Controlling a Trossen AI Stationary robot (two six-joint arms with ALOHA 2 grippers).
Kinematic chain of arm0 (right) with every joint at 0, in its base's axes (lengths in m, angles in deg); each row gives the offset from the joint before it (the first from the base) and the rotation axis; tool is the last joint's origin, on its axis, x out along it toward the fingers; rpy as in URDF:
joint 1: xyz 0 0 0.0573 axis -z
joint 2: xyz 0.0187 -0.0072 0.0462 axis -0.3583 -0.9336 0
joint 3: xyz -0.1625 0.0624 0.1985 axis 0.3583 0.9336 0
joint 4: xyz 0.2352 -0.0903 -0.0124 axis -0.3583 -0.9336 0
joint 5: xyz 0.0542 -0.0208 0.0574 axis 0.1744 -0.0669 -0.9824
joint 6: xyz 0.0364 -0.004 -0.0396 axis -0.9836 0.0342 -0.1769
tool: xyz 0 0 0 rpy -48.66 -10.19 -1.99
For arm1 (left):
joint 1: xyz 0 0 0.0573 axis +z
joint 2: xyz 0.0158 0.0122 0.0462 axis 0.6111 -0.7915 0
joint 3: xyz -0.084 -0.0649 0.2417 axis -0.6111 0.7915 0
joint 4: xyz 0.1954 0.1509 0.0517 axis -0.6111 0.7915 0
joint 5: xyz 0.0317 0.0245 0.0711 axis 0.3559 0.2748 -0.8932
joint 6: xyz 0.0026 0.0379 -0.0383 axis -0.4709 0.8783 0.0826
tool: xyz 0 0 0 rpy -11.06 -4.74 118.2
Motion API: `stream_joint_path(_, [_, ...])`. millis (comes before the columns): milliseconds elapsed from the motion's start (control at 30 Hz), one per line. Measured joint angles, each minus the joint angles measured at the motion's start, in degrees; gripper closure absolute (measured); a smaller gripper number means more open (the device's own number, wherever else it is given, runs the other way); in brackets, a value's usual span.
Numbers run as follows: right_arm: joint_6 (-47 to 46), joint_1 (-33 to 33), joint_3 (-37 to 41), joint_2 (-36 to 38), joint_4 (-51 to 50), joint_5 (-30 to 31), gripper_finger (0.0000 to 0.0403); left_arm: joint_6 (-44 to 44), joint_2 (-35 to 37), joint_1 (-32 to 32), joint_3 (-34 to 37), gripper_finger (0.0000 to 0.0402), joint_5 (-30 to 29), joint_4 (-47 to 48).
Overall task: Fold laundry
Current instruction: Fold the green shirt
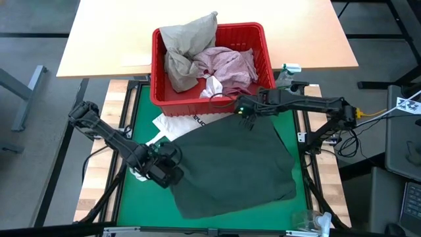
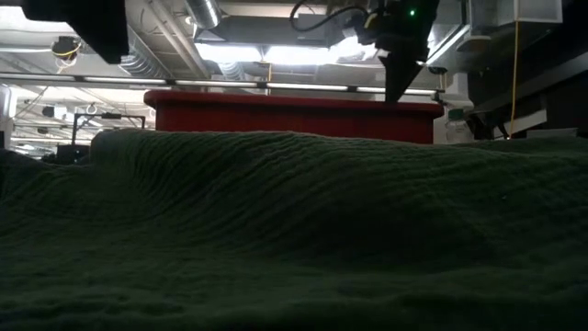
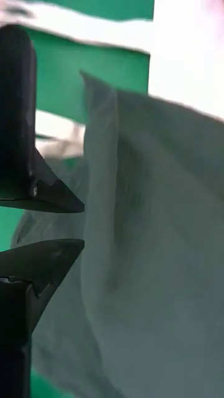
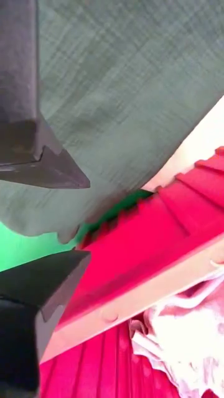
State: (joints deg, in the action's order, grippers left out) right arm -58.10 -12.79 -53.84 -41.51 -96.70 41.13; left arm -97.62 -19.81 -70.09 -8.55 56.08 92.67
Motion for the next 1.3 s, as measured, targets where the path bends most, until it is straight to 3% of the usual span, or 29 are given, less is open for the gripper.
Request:
stream_joint_path(433, [1.36, 0.00, -5.71, 0.07, -7.32, -0.55, 0.0230, 3.40, -0.92, -3.49, 0.00, 0.0327, -5.87, -11.71])
stream_joint_path(633, [1.79, -2.36, -6.25, 0.13, -8.33, -4.04, 0.0230, 3.45, -1.28, -5.38, 0.00, 0.0327, -8.03, -17.20])
stream_joint_path(800, [2.12, -10.39, -6.25, 0.77, -9.00, -5.60, 0.0230, 6.23, -4.79, -7.82, 0.00, 0.0327, -9.24, -24.84])
stream_joint_path(1067, [-0.39, -27.87, -6.25, 1.20, -10.51, -5.64, 0.0230, 14.83, -15.53, -11.08, 0.00, 0.0327, -8.12, -47.38])
stream_joint_path(1300, [-5.13, -41.24, -6.23, 1.22, -10.58, -5.63, 0.0230, 15.42, -23.83, -11.35, 0.00, 0.0327, -1.72, -55.26])
